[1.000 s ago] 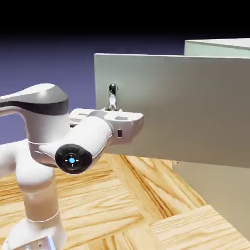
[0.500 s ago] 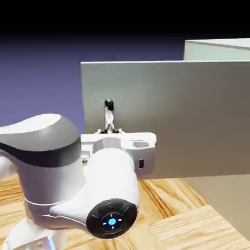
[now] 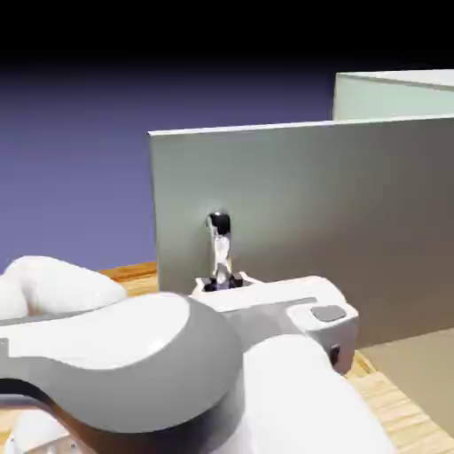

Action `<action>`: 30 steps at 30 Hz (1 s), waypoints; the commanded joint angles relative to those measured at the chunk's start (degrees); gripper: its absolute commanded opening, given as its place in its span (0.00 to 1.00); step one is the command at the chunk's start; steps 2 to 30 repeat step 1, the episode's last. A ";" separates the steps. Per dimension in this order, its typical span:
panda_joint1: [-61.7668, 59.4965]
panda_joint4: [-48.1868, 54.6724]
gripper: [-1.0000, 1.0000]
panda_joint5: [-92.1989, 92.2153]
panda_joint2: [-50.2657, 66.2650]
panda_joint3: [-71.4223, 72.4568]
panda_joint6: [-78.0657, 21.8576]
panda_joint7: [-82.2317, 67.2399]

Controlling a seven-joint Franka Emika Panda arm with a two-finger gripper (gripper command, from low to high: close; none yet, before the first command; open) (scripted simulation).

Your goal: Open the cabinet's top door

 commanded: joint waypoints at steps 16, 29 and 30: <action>1.46 2.07 0.00 -0.04 -0.18 -0.30 -1.26 0.44; 1.46 2.07 0.00 -0.04 -0.18 -0.30 -1.26 0.44; 1.46 2.07 0.00 -0.04 -0.18 -0.30 -1.26 0.44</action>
